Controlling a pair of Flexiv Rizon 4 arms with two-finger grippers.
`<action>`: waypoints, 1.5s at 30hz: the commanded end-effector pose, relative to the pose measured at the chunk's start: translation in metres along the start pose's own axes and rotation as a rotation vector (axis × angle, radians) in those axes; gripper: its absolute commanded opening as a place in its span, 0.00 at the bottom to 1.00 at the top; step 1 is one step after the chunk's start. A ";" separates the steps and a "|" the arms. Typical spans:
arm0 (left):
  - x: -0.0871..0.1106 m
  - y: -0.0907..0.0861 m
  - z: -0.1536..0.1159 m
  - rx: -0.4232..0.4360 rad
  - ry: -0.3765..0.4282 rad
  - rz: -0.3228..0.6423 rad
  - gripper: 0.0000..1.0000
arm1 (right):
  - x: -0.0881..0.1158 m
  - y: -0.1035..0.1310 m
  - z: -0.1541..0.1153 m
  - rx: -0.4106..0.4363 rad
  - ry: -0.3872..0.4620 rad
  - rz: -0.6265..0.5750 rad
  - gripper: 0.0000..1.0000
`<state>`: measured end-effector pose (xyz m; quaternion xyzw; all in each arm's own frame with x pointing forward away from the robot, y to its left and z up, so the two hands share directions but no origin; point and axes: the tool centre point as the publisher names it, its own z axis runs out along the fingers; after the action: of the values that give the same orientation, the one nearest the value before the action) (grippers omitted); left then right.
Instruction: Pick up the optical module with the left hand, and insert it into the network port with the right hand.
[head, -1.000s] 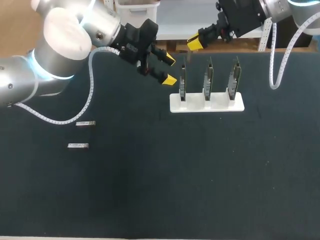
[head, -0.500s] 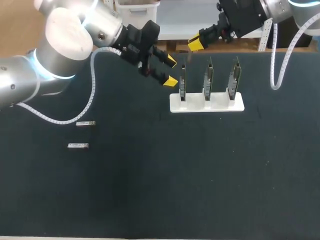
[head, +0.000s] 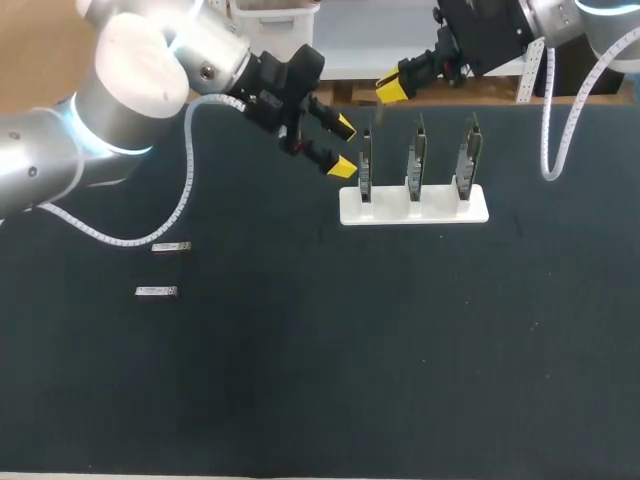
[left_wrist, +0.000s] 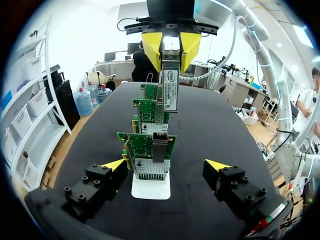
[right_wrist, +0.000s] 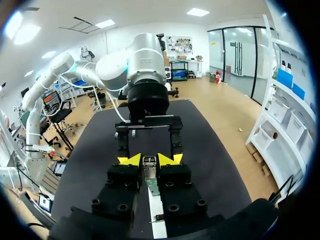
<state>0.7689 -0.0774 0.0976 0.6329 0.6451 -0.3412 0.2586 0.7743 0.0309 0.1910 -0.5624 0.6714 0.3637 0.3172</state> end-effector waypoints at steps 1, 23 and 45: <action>0.001 0.003 0.001 0.005 0.007 -0.004 1.00 | -0.001 0.001 0.000 0.004 0.002 -0.001 0.00; 0.002 0.005 0.001 -0.007 0.024 -0.005 1.00 | 0.001 -0.007 0.003 0.001 0.012 0.002 0.00; 0.002 0.005 0.001 -0.007 0.024 -0.005 1.00 | 0.003 -0.004 0.018 -0.019 0.031 -0.055 0.00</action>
<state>0.7718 -0.0763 0.0948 0.6343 0.6502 -0.3323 0.2541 0.7795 0.0418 0.1790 -0.5883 0.6562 0.3556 0.3113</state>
